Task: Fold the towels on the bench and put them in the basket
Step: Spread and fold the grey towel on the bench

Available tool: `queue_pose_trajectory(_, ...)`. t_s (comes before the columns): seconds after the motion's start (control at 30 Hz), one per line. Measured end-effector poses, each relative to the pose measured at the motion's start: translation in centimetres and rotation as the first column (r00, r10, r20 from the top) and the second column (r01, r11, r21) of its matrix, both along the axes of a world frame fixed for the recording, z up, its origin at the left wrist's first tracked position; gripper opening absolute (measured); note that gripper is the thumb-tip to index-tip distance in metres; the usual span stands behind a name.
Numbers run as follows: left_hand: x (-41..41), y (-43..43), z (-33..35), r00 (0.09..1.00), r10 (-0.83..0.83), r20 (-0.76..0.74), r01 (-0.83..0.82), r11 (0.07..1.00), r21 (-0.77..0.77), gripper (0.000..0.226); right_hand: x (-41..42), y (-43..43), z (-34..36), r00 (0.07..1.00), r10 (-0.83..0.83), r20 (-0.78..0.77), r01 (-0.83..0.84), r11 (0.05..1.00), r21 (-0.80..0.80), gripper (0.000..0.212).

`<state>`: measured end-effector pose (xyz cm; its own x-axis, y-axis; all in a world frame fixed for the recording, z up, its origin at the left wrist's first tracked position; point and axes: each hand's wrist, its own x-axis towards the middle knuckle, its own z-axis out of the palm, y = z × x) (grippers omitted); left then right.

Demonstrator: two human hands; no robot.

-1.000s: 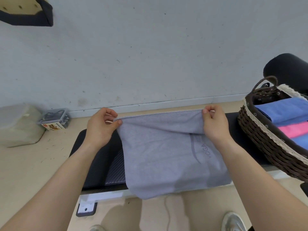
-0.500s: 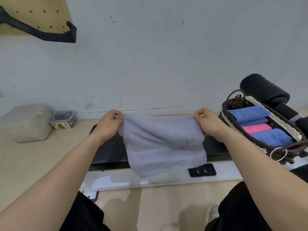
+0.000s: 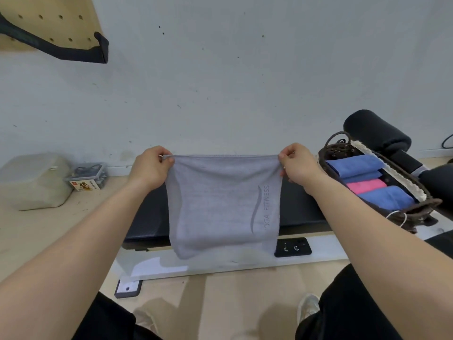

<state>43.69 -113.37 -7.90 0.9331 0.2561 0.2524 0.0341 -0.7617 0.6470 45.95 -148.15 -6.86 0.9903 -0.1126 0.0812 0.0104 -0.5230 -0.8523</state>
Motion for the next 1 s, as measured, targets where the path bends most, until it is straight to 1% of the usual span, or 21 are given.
queue_pose_trajectory(0.07,1.2,-0.1,-0.4,0.999,0.011,-0.035,-0.015,0.992,-0.122,0.010,0.9,0.7,-0.1,0.998,-0.024,-0.064,0.031,0.994,0.109,0.009)
queue_pose_trajectory(0.13,2.5,-0.2,-0.8,0.997,0.008,-0.082,-0.032,0.956,-0.291,0.009,2.2,1.2,-0.3,0.992,-0.040,-0.118,0.059,0.985,0.162,0.011)
queue_pose_trajectory(0.17,3.3,-0.3,-1.0,0.995,0.008,-0.102,-0.042,0.939,-0.342,0.010,2.8,1.3,-0.4,0.988,-0.046,-0.145,0.072,0.982,0.176,0.012)
queue_pose_trajectory(0.27,5.6,-0.3,-1.6,0.994,0.024,-0.104,-0.062,0.924,-0.376,0.008,4.9,1.8,-0.8,0.979,-0.042,-0.199,0.082,0.977,0.196,0.014)
queue_pose_trajectory(0.4,8.7,-0.4,-2.5,0.997,0.039,-0.064,-0.060,0.931,-0.360,0.008,8.1,2.1,-1.7,0.983,-0.035,-0.183,0.078,0.970,0.229,0.015)
queue_pose_trajectory(0.53,10.4,-0.1,-2.8,0.999,0.031,-0.021,-0.036,0.943,-0.330,0.008,10.4,2.0,-2.1,0.994,-0.028,-0.109,0.054,0.966,0.251,0.014)
queue_pose_trajectory(0.67,10.7,0.9,-3.4,1.000,0.014,-0.013,-0.017,0.973,-0.229,0.008,10.1,1.5,-2.9,0.999,-0.001,-0.042,0.013,0.955,0.297,0.011)
queue_pose_trajectory(0.73,9.6,0.8,-3.8,1.000,-0.001,-0.018,-0.003,0.979,-0.203,0.008,8.8,0.9,-4.1,0.999,0.033,-0.020,-0.026,0.958,0.286,0.010)
queue_pose_trajectory(0.8,7.7,0.7,-4.5,0.999,-0.033,-0.042,0.027,0.988,-0.151,0.006,7.1,0.2,-5.8,0.999,0.046,0.002,-0.045,0.969,0.244,0.010)
queue_pose_trajectory(0.9,4.7,0.7,-6.0,0.990,-0.118,-0.082,0.112,0.991,-0.074,0.004,4.9,-1.1,-8.1,0.999,0.034,0.019,-0.035,0.996,0.085,0.006)
queue_pose_trajectory(1.0,2.0,1.1,-7.7,0.971,-0.177,-0.159,0.166,0.983,-0.079,0.014,2.8,-1.6,-9.8,0.996,0.085,0.003,-0.085,0.995,-0.047,0.005)
